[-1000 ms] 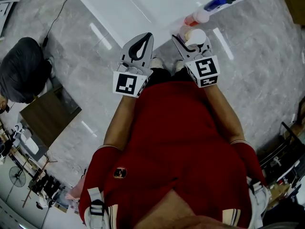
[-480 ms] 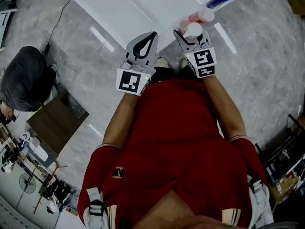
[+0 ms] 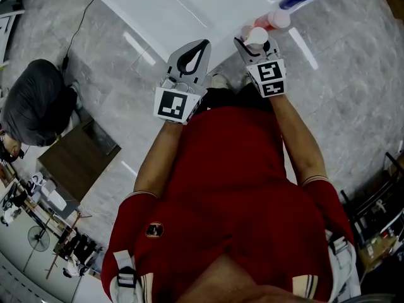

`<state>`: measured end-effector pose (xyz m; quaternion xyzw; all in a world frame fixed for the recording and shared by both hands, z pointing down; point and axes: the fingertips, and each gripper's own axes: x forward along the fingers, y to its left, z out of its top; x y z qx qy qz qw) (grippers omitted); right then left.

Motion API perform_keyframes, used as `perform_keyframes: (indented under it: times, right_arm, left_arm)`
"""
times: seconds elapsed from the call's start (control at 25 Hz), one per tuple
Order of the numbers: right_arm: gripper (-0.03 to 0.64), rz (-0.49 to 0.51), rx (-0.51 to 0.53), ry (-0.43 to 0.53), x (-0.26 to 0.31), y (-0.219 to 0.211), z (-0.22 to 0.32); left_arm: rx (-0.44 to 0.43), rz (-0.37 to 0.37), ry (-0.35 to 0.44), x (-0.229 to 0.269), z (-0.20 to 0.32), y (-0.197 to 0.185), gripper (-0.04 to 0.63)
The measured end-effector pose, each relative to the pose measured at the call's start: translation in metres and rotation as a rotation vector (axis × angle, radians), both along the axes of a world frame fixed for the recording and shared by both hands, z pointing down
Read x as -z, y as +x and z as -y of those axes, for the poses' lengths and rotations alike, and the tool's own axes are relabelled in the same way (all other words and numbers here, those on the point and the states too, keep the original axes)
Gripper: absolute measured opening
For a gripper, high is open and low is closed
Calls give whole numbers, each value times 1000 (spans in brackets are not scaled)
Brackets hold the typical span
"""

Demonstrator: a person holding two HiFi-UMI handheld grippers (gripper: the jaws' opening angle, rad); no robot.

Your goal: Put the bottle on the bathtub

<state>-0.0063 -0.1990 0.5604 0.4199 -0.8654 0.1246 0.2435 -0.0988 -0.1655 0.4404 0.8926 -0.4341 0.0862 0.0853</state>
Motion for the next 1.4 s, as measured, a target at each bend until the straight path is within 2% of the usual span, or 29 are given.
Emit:
perform_keyframes:
  times: [0.2,0.88,1.4]
  right_arm:
    - [216,-5,-2,-12,-18,1,5]
    - [218,-2,30,2,-41,-9,18]
    - [226,9,33,22,-45,-6,15]
  left_arm:
    - [3,-22,48,5,-1,-1,6]
    - [14,54,31,3,-11,-12,6]
    - [0,54,24,-4,-14,-3,6]
